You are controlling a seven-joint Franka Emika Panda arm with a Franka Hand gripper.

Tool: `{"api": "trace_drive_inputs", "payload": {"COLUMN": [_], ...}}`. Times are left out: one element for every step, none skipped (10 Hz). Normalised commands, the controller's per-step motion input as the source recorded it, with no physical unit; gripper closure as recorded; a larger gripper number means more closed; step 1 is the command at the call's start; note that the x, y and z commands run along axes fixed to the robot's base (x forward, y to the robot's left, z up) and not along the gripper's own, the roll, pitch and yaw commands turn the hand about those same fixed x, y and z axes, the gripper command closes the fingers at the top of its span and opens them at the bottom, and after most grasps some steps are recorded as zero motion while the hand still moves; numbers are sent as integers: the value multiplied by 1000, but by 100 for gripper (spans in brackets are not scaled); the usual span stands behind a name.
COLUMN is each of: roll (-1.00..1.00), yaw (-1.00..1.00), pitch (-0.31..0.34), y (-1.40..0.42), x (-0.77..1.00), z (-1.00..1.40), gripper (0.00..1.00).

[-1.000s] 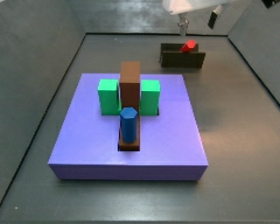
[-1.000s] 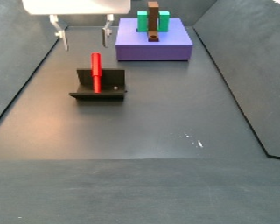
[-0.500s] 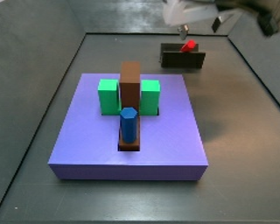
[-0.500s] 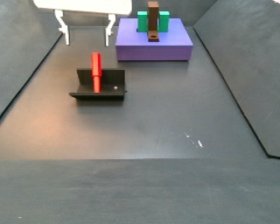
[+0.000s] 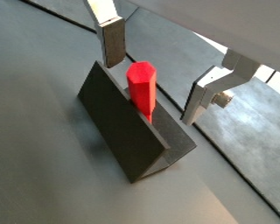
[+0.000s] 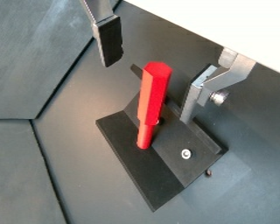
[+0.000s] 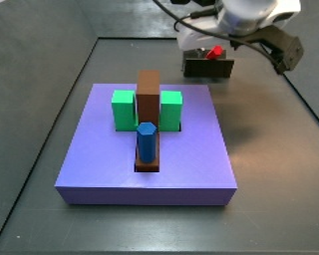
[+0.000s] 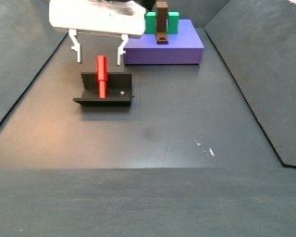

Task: Pick up the red object. Move up. Place the red object on the fixture. Regrasp the red object. Move to above the board. Insert the red object.
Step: Regrasp the red object.

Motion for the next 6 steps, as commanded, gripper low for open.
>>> {"api": "trace_drive_inputs", "payload": {"roll": [451, 583, 640, 834, 457, 6], "yaw": [0, 9, 94, 397, 211, 0], "pitch": [109, 71, 91, 209, 94, 0], "y": [-71, 0, 0, -103, -106, 0], "x": [77, 0, 0, 146, 46, 0], "z": [-174, -263, -151, 83, 0, 0], "gripper": [0, 0, 0, 0, 0, 0]}}
